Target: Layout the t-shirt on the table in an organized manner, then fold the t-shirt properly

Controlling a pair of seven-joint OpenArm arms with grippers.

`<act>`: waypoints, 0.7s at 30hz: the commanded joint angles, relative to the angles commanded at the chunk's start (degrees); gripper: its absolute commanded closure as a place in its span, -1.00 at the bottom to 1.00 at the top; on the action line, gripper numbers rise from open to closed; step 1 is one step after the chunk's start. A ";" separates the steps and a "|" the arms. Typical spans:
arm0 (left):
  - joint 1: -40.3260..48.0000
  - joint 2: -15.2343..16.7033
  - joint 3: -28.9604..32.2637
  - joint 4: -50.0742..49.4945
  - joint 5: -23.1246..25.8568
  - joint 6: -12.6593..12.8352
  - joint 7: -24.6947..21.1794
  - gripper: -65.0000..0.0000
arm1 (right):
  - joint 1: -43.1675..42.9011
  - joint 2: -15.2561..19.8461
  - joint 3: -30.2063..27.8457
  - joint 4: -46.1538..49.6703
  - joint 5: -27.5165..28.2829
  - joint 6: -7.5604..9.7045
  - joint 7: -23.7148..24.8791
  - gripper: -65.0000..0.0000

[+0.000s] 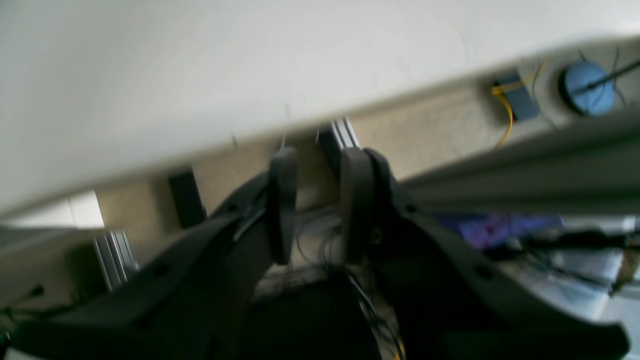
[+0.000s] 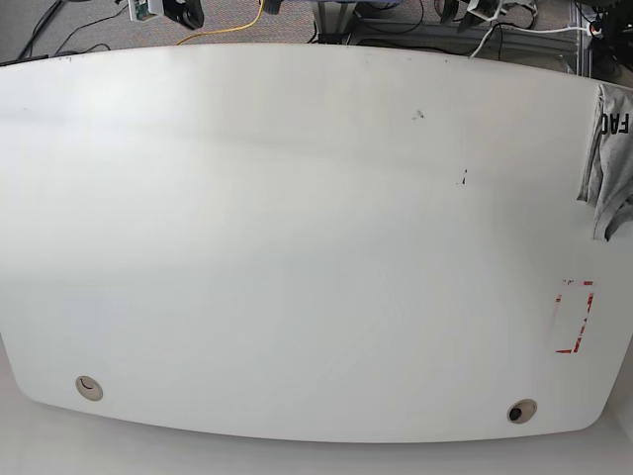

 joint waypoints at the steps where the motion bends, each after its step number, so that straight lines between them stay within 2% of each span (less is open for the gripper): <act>1: 1.67 -0.09 0.09 -0.35 0.09 0.00 0.09 0.59 | -1.67 0.00 0.00 -0.18 0.53 0.00 0.00 0.91; 4: 4.31 -0.18 0.09 -3.25 0.09 0.00 0.09 0.59 | -4.40 -0.09 -0.09 -1.32 1.23 0.00 0.00 0.91; 8: 3.69 -0.35 0.18 -10.81 0.26 0.00 0.09 0.58 | -4.75 -0.09 -0.44 -5.80 0.97 0.00 0.00 0.91; 14: -5.01 -0.35 0.35 -24.09 0.26 0.00 0.09 0.59 | 0.97 0.53 -1.05 -17.41 0.53 0.00 0.00 0.91; 21: -15.47 -0.26 1.23 -37.19 0.26 0.00 0.09 0.59 | 10.73 3.34 -5.54 -32.70 -7.12 0.00 0.09 0.91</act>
